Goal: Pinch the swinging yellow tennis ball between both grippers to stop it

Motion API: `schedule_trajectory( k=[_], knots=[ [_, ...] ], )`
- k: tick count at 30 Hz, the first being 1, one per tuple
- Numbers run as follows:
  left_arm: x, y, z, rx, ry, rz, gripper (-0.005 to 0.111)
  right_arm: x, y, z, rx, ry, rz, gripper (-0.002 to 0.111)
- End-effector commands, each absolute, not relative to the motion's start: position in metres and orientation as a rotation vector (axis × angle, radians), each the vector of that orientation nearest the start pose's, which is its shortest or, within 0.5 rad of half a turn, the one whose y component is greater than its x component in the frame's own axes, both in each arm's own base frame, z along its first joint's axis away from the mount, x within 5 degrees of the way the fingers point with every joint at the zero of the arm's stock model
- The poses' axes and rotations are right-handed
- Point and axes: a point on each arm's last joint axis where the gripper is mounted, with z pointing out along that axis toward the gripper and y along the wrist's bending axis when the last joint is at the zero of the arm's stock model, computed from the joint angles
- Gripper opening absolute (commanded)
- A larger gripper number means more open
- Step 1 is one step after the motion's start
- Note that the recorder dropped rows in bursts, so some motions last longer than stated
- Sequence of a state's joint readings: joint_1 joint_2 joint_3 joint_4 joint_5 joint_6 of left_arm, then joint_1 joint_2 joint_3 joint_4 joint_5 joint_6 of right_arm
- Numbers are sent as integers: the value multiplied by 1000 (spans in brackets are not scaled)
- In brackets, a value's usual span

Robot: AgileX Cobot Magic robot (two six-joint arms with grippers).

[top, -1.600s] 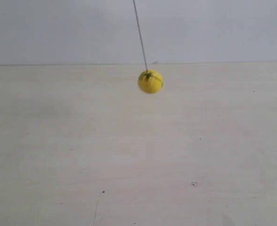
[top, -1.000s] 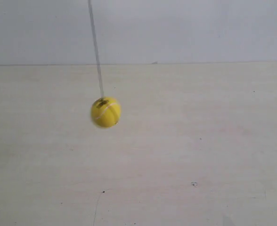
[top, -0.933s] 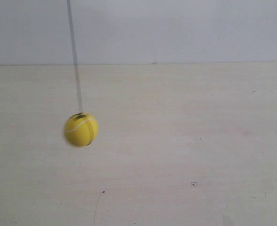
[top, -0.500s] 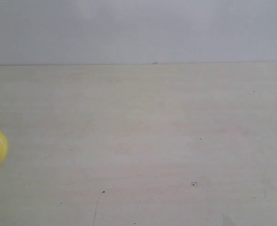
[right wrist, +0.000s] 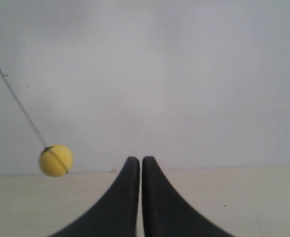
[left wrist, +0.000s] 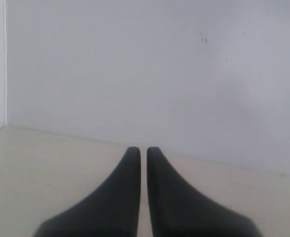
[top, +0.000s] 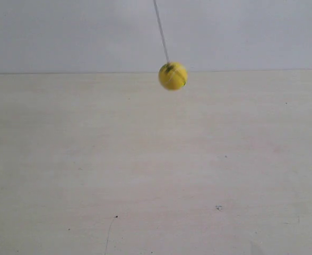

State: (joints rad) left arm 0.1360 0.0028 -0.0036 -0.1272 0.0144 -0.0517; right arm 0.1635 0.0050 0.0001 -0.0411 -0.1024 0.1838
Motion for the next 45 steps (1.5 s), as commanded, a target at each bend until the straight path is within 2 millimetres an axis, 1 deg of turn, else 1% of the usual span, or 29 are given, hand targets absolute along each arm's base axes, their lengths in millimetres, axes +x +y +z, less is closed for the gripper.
schedule_trajectory(
  k=[1,5,9,12,14,16,18,19,21,23,25,30,34,37,40,41,45],
  knots=[
    [55,8,219,-270,1396,-89,5,52,9,231,45,1292,346,0],
    [59,9,222,-273,1375,-78,5,50,9,237,39,1218,353,0],
    [66,9,231,-262,1321,-102,5,48,9,241,35,1175,356,0],
    [73,-2,252,-91,1267,-139,5,52,10,244,29,1155,354,0],
    [81,-15,271,79,1235,-190,5,58,11,244,29,1194,351,0],
    [91,-24,289,191,1240,-236,5,66,12,254,29,1210,350,0],
    [106,-28,305,274,1294,-261,5,75,13,264,34,1228,356,0],
    [115,-29,308,301,1338,-275,5,82,15,270,34,1250,355,0],
    [131,-30,316,330,1405,-308,5,94,18,276,8,1295,339,0],
    [149,-31,314,355,1486,-345,5,109,23,279,-59,1356,307,0],
    [161,-31,311,372,1527,-360,5,123,29,275,-126,1422,283,0],
    [185,-27,301,392,1595,-342,5,150,38,252,-220,1572,262,0],
    [194,-26,294,396,1625,-338,5,167,45,237,-271,1612,290,0],
    [199,-27,289,417,1641,-371,5,175,51,226,-330,1631,314,0],
    [203,-35,279,516,1644,-461,5,181,58,215,-398,1652,360,0],
    [205,-38,275,544,1643,-514,5,183,60,211,-421,1658,381,0],
    [217,-42,258,596,1675,-600,5,189,64,201,-439,1673,422,0]
  ],
)
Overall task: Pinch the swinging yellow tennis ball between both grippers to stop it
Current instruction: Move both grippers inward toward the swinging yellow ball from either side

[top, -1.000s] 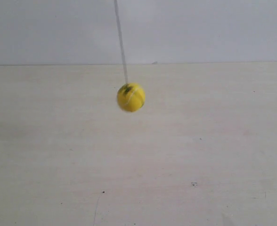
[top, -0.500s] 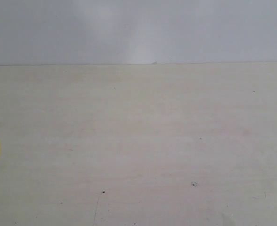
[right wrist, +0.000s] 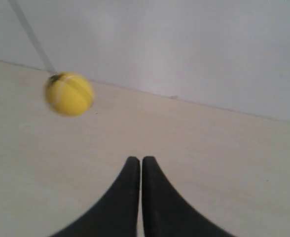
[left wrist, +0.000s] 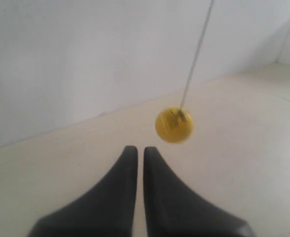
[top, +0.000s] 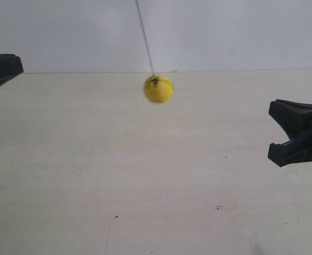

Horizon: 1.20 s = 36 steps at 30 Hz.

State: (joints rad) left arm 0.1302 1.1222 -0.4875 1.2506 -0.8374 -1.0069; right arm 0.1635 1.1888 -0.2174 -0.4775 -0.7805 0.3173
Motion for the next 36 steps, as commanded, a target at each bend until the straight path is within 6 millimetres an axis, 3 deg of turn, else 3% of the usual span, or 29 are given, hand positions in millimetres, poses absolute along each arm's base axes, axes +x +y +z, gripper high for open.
schedule_trajectory(
  k=[1,6,12,16,20,36],
  knots=[
    [220,-41,253,590,1694,-610,5,190,65,198,-441,1680,428,0],
    [237,-43,227,608,1741,-718,5,189,72,190,-542,1688,476,0],
    [244,-50,201,672,1749,-910,5,185,79,188,-617,1677,557,0],
    [240,-72,180,796,1793,-1017,5,185,79,188,-617,1677,557,0],
    [240,-83,176,856,1817,-999,5,185,79,188,-616,1678,558,0],
    [244,-82,178,850,1771,-943,5,183,81,190,-643,1639,580,0]
  ],
)
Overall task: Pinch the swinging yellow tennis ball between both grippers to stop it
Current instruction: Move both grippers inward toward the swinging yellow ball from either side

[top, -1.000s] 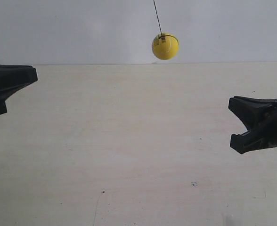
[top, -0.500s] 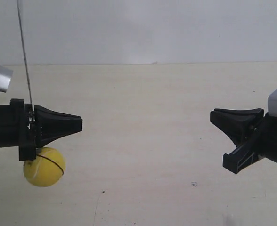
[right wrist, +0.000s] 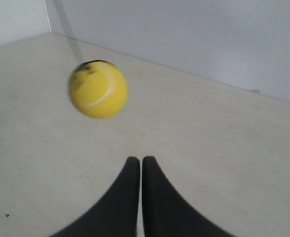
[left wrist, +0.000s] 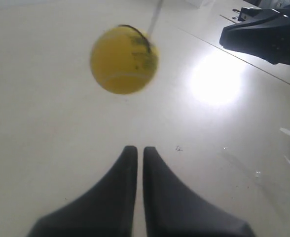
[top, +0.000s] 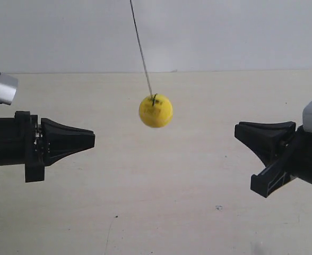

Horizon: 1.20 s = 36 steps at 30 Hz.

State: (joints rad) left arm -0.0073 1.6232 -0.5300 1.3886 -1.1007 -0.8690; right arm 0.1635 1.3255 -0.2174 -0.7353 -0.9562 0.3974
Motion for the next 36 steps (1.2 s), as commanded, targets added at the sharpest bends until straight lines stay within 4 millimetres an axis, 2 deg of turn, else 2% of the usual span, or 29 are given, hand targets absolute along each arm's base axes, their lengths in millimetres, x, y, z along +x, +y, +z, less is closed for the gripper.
schedule_trajectory(
  k=[1,6,11,17,26,36],
  knots=[
    [245,-82,179,848,1758,-927,5,183,82,191,-652,1626,577,0],
    [250,-80,180,820,1724,-881,5,184,83,193,-683,1596,563,0],
    [251,-80,173,812,1747,-895,5,196,87,195,-719,1618,577,0],
    [254,-80,164,824,1758,-887,5,208,93,179,-753,1651,647,0],
    [254,-80,163,806,1766,-894,5,215,103,156,-803,1643,811,0],
    [256,-77,160,792,1807,-852,5,216,106,152,-820,1615,857,0]
  ],
)
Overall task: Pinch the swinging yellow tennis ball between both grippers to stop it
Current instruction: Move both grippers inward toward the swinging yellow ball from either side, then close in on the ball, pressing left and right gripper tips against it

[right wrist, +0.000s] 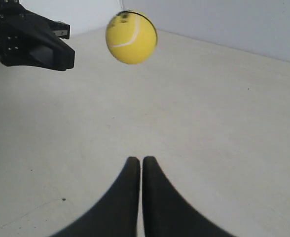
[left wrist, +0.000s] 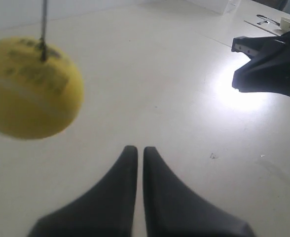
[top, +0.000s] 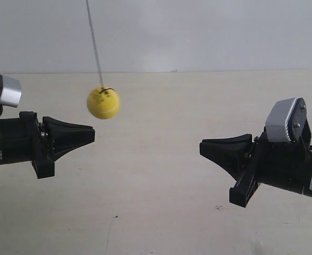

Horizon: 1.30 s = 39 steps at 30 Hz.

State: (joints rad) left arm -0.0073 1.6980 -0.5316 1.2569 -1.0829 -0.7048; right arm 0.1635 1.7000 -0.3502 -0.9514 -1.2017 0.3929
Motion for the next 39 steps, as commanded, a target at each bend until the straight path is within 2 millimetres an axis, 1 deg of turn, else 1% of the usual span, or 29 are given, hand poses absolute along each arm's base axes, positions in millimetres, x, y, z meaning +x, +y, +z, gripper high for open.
schedule_trajectory(
  k=[1,7,12,15,20,24,34,39],
  knots=[
    [257,-77,160,787,1808,-843,5,218,107,153,-829,1607,865,0],
    [258,-77,161,769,1794,-850,5,225,111,158,-858,1586,901,0],
    [255,-93,163,844,1765,-879,5,232,115,153,-868,1598,924,0],
    [258,-101,165,873,1757,-872,5,233,126,147,-902,1600,960,0],
    [263,-99,165,878,1777,-821,5,232,146,142,-977,1570,1001,0],
    [263,-99,165,896,1761,-803,5,235,155,145,-1014,1547,994,0],
    [264,-99,166,905,1742,-778,5,254,160,157,-1017,1500,962,0],
    [267,-98,156,892,1759,-770,5,259,163,162,-1025,1482,967,0]
  ],
)
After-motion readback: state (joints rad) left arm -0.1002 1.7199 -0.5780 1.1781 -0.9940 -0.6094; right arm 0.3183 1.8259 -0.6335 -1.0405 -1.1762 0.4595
